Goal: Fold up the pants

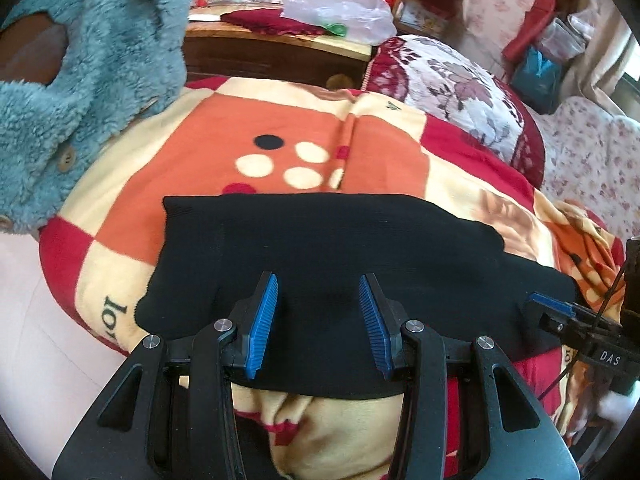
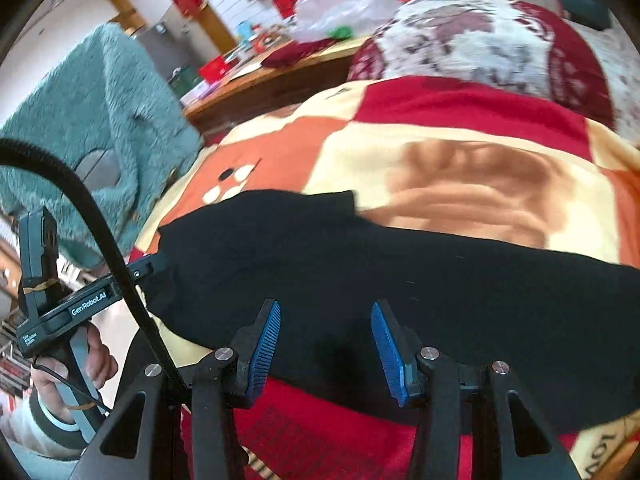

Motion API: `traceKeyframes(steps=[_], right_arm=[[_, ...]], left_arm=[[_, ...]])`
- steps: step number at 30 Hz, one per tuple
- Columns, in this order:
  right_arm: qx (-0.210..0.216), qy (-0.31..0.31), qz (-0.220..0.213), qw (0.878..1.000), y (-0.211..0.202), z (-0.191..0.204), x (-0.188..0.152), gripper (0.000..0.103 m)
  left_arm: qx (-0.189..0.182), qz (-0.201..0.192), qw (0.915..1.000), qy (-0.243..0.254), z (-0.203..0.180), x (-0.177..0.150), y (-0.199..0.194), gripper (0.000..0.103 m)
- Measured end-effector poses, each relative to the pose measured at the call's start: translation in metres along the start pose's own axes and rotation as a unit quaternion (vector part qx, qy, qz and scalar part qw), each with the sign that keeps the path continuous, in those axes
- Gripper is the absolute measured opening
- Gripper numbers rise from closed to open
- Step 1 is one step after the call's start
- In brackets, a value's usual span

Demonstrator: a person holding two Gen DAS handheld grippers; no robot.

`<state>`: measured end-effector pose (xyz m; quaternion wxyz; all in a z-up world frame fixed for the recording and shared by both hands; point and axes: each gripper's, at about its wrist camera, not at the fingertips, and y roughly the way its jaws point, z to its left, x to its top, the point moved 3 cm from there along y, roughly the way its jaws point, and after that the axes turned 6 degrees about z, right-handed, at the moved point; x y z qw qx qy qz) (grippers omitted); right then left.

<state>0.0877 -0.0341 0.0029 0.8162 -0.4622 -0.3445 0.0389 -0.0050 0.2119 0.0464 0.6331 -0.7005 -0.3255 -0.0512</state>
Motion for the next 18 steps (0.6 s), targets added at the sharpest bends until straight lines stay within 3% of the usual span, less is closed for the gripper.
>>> traceKeyframes(steps=[8,18], right_arm=[[-0.003,-0.02,0.017,1.0,0.023,0.017,0.01,0.049],[-0.03,-0.034,0.003,0.999,0.029,0.022,0.038,0.051]], left_arm=[[0.01,0.002,0.9999,-0.003,0.011,0.001,0.003,0.042],[0.033,0.004,0.9993,-0.016,0.033,0.011,0.016,0.042]])
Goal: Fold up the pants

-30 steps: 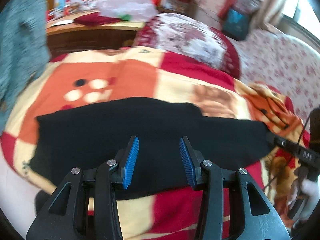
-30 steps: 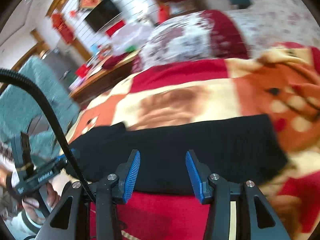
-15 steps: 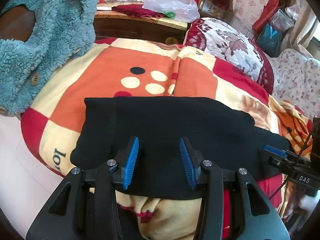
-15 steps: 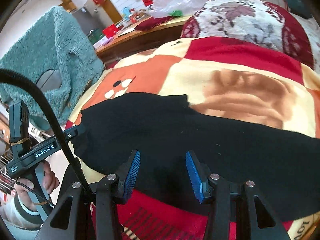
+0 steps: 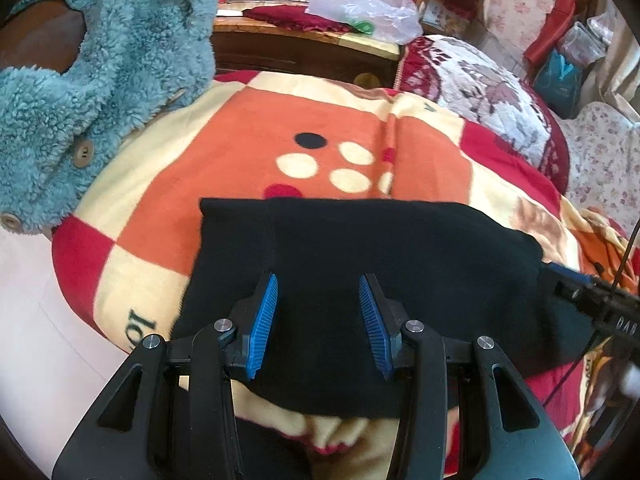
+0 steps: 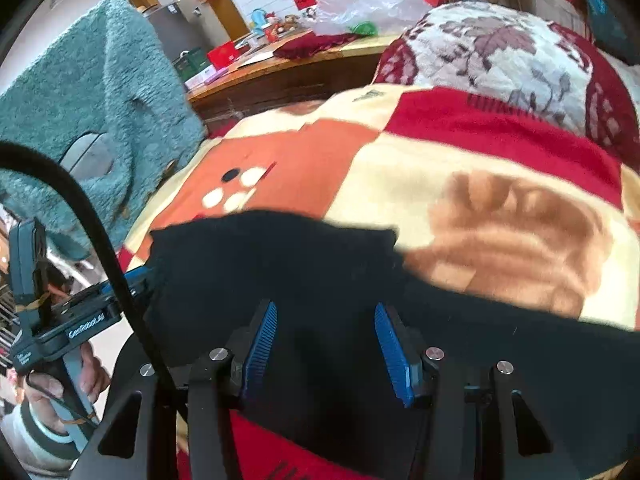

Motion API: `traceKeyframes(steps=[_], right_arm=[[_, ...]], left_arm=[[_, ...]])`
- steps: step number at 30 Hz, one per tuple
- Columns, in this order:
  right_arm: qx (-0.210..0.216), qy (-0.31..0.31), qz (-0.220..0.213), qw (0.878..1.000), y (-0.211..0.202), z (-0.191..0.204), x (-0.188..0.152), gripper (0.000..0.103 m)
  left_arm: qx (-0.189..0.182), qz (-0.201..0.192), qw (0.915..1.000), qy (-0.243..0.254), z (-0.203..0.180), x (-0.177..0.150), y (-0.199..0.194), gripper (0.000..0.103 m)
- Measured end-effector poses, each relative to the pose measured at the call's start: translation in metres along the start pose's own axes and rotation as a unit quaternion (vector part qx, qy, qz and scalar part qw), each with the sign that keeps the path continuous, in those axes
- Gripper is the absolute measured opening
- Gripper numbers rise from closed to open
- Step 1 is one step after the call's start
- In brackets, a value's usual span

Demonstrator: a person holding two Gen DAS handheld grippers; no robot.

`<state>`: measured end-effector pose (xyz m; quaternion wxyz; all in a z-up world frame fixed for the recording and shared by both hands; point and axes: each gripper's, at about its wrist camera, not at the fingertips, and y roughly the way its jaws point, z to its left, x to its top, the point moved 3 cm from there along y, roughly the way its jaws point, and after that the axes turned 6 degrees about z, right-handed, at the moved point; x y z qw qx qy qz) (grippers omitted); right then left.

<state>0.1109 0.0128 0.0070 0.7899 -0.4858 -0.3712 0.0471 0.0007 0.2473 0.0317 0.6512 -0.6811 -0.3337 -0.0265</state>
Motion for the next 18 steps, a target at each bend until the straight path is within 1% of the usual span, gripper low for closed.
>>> traceKeyframes(steps=[1,3,7,8,9,10,11,13,14,15,16,18], right_arm=[[-0.008,0.002,-0.003,1.0,0.002,-0.004,0.007,0.052],[-0.018,0.009,0.0,1.0,0.006,-0.011,0.016,0.062],[-0.023,0.021,0.006,0.999,0.018,-0.025,0.029,0.062],[-0.016,0.029,0.018,0.999,0.025,-0.03,0.031,0.062],[0.004,0.043,0.034,0.998,0.032,-0.034,0.032,0.062],[0.033,0.061,0.047,0.997,0.038,-0.037,0.033,0.062],[0.073,0.084,0.053,0.992,0.043,-0.041,0.033,0.062],[0.109,0.093,0.045,0.989,0.044,-0.043,0.035,0.056],[0.11,0.086,0.044,0.989,0.045,-0.043,0.037,0.049],[0.108,0.077,0.045,0.99,0.046,-0.043,0.037,0.043],[0.104,0.065,0.047,0.991,0.046,-0.042,0.038,0.04],[0.089,0.043,0.041,0.994,0.042,-0.04,0.036,0.028]], left_arm=[[0.002,0.001,1.0,-0.004,0.003,0.002,0.002,0.042],[0.005,0.001,0.9999,-0.011,0.009,0.006,0.005,0.042],[0.016,-0.001,0.9998,-0.013,0.016,0.013,0.01,0.042],[0.019,0.0,0.9997,-0.013,0.018,0.015,0.012,0.042],[0.02,0.0,0.9997,-0.012,0.019,0.016,0.014,0.042],[0.022,0.001,0.9997,-0.012,0.02,0.017,0.016,0.042],[0.023,0.002,0.9997,-0.012,0.021,0.019,0.018,0.042],[0.026,0.003,0.9996,-0.013,0.023,0.021,0.021,0.042],[0.029,0.003,0.9995,-0.014,0.025,0.022,0.022,0.042],[0.031,0.002,0.9994,-0.015,0.027,0.024,0.022,0.042],[0.031,0.003,0.9994,-0.018,0.029,0.025,0.023,0.043],[0.028,0.001,0.9993,-0.025,0.032,0.028,0.023,0.045]])
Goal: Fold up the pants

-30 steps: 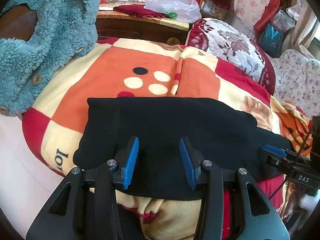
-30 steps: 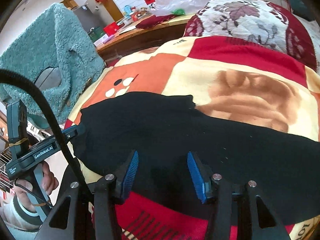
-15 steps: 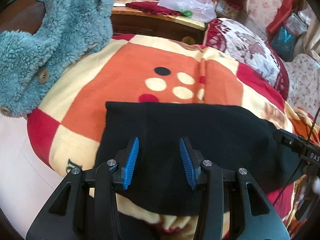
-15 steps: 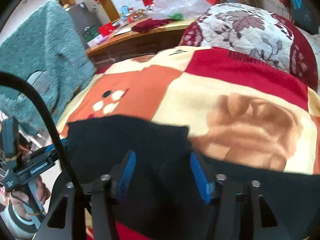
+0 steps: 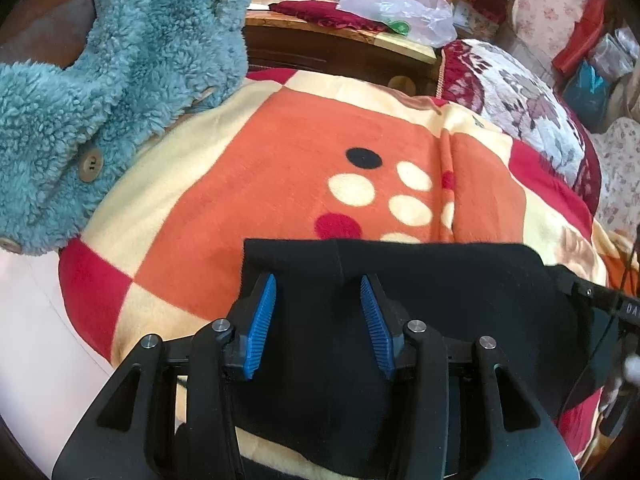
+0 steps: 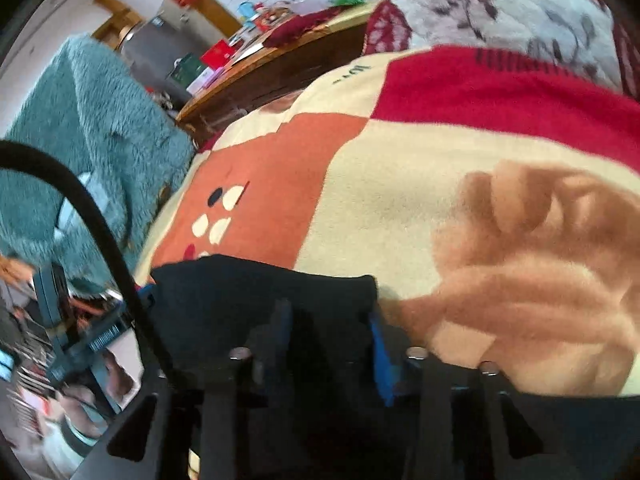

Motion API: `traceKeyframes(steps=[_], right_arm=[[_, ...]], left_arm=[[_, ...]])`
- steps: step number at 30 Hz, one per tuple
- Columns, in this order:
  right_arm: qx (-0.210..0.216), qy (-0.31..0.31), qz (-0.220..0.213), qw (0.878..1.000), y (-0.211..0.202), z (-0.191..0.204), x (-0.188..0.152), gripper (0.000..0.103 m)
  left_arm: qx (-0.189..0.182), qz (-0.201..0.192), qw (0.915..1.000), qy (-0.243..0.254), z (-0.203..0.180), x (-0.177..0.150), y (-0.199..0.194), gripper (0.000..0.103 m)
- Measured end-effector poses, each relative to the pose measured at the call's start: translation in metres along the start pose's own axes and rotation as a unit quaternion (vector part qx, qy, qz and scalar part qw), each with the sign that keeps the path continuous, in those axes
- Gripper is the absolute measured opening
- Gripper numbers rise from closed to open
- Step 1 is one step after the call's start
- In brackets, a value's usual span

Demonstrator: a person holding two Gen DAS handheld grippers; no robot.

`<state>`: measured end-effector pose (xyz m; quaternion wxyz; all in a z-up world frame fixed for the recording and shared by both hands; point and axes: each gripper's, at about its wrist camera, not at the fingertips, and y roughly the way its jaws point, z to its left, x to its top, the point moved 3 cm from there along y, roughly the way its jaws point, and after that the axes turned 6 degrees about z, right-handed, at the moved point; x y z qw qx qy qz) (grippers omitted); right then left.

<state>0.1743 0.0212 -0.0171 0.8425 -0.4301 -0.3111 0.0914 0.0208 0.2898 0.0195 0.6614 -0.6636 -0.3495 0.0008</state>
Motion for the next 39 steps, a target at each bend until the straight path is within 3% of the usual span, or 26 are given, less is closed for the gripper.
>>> traceKeyframes(steps=[3,7,11,17,25,33,39], right_arm=[[-0.025,-0.03,-0.03,0.999,-0.011,0.004,0.003,0.012],[-0.076,-0.08,-0.02,0.994,-0.004,0.014,0.006,0.012],[-0.125,-0.111,-0.018,0.986,0.007,0.013,0.002,0.012],[-0.102,-0.058,-0.035,0.992,0.0,-0.006,0.004,0.015],[-0.097,-0.046,-0.06,0.992,-0.041,0.011,-0.017,0.026],[-0.061,-0.019,-0.076,0.995,-0.076,0.011,-0.065,0.048],[-0.072,0.035,-0.084,0.993,-0.1,-0.016,-0.108,0.05]], left_arm=[[0.002,-0.001,1.0,-0.001,0.002,0.003,0.002,0.046],[0.008,-0.008,0.9999,0.004,0.002,0.005,0.002,0.047],[0.01,-0.014,0.9997,-0.018,0.011,0.002,0.012,0.064],[0.002,-0.007,0.9994,-0.033,0.017,0.002,0.007,0.064],[-0.006,-0.031,0.9991,-0.027,0.003,0.001,-0.026,0.064],[-0.033,-0.043,0.998,0.032,-0.05,-0.007,-0.051,0.064],[-0.068,-0.032,0.994,0.08,-0.098,-0.019,-0.054,0.064]])
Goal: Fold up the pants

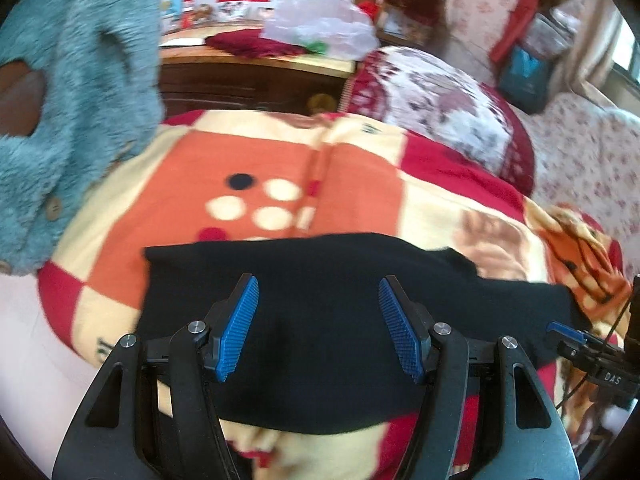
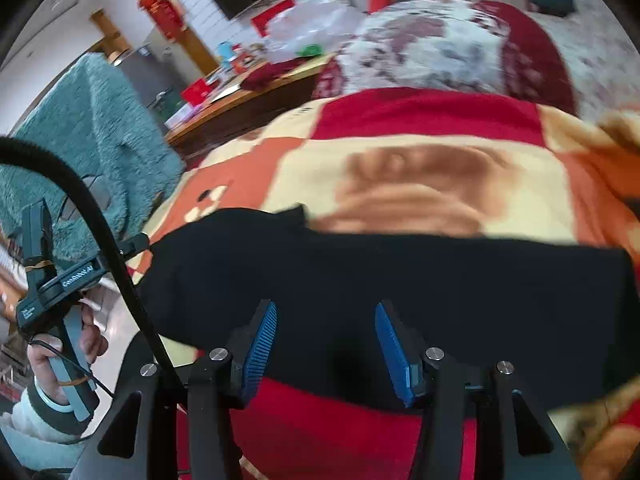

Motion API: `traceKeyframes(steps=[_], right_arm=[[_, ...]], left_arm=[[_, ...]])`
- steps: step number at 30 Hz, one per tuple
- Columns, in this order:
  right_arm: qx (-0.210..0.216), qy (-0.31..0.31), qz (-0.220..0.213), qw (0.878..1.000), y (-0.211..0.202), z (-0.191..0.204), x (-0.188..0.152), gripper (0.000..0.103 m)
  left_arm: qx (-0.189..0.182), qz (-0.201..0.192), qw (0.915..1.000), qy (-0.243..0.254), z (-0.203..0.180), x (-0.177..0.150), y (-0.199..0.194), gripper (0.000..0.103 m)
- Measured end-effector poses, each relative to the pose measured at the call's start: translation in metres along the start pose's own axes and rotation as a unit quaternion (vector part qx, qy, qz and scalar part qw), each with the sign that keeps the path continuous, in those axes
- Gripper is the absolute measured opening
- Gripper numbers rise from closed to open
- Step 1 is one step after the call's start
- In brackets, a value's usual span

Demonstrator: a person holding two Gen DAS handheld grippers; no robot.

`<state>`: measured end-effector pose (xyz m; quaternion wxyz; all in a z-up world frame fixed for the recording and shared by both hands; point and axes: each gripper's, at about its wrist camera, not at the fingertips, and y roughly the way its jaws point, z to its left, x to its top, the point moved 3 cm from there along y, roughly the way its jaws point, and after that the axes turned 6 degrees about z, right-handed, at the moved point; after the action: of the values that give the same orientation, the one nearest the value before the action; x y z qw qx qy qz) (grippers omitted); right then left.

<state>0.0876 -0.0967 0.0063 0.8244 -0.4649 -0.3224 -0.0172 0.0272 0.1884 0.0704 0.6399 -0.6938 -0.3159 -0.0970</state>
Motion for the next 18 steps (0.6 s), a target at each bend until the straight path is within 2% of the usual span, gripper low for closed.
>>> traceKeyframes(steps=[10,15,18], right_arm=[[-0.055,0.112,-0.03,0.992,-0.053,-0.081,-0.044,0.052],[-0.052,0.17,-0.039,0.983,-0.062,-0.109,-0.055,0.058],[-0.055,0.179,-0.037,0.982,-0.064,-0.117,-0.058,0.058]], left_arm=[[-0.075,0.052,0.9934,0.07,-0.093,-0.013,0.027,0.064],[-0.111,0.064,0.9857,0.11,-0.133,-0.017,0.031,0.064],[-0.112,0.065,0.9833,0.128,-0.149,-0.018,0.031,0.064]])
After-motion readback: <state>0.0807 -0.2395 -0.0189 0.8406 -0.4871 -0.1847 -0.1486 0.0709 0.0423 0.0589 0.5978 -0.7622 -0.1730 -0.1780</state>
